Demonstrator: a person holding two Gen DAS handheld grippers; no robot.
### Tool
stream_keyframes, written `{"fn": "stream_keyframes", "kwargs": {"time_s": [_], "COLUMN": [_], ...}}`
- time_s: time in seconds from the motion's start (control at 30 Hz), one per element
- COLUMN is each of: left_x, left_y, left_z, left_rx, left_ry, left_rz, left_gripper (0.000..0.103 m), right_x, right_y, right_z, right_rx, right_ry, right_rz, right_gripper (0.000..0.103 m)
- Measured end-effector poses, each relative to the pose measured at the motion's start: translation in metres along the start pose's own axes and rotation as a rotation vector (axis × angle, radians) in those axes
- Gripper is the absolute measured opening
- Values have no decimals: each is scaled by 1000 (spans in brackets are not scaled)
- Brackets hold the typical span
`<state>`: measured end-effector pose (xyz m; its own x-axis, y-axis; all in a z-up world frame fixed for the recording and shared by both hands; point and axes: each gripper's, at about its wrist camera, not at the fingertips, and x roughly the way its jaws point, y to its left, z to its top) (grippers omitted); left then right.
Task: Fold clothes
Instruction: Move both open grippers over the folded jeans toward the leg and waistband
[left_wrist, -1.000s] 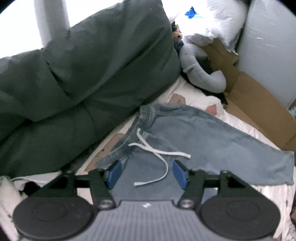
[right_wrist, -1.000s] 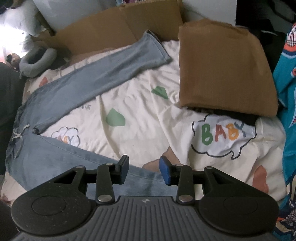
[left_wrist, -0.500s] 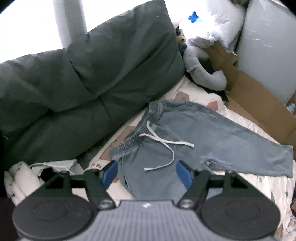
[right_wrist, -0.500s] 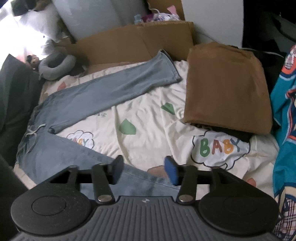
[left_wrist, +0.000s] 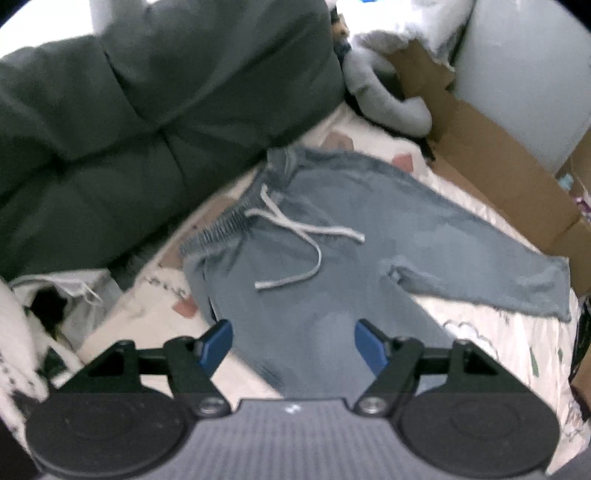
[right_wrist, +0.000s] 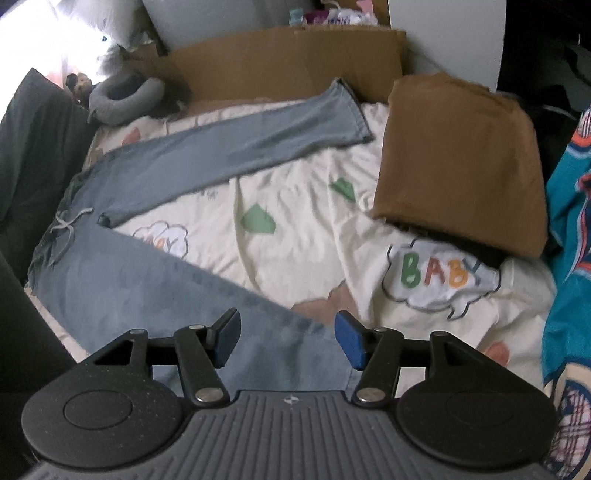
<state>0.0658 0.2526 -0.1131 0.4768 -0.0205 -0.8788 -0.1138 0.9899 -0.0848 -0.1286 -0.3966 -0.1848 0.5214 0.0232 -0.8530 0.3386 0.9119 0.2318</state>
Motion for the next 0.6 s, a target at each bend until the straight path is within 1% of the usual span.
{"fn": "stream_keyframes", "kwargs": {"time_s": [0.13,0.3,0.6], "left_x": [31,62,104], "left_y": [8,15,16], "left_z": [-18,-38,-68], "left_rx": [-34,-57,-46], "left_ry": [49,87,150], "left_rz": [5,6,7], "left_gripper": [76,75,75], "right_x": [12,30,70], "right_y": [5,12,22], "right_z": [-15,-34,-60], "right_rx": [-25,-82,-157], "right_ry": [39,103,221], "right_rz": [-10,-8,-18], "right_gripper": [63,63,63]}}
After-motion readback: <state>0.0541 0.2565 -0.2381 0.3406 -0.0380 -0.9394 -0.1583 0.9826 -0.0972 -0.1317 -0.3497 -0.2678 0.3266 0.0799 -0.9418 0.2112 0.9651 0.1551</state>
